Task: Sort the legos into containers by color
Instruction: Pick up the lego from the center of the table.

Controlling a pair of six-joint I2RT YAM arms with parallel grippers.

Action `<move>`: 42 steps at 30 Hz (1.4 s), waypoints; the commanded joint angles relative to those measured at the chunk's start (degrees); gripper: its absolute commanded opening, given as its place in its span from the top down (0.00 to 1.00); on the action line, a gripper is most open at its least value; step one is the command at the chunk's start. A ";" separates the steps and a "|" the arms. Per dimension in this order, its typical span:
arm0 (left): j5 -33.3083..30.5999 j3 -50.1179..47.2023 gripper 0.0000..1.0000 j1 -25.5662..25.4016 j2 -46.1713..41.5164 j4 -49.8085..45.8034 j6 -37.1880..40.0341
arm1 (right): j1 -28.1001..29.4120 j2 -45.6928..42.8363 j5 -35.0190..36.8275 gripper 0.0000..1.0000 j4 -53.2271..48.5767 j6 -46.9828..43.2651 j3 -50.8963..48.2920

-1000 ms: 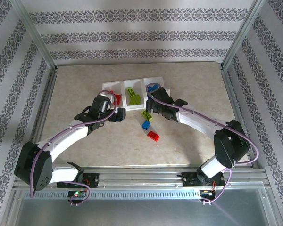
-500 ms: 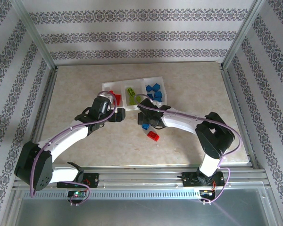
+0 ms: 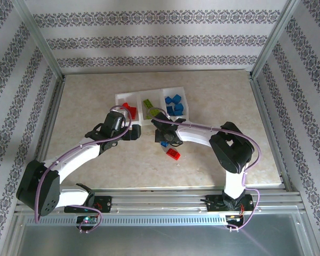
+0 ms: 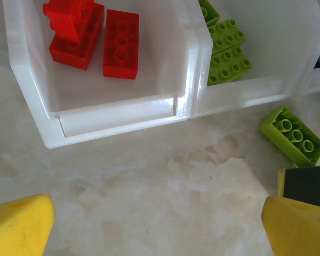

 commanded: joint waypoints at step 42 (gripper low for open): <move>-1.26 0.22 0.00 -0.70 -0.54 1.96 -1.15 | -1.24 -8.96 1.31 0.76 -4.46 -4.58 -1.87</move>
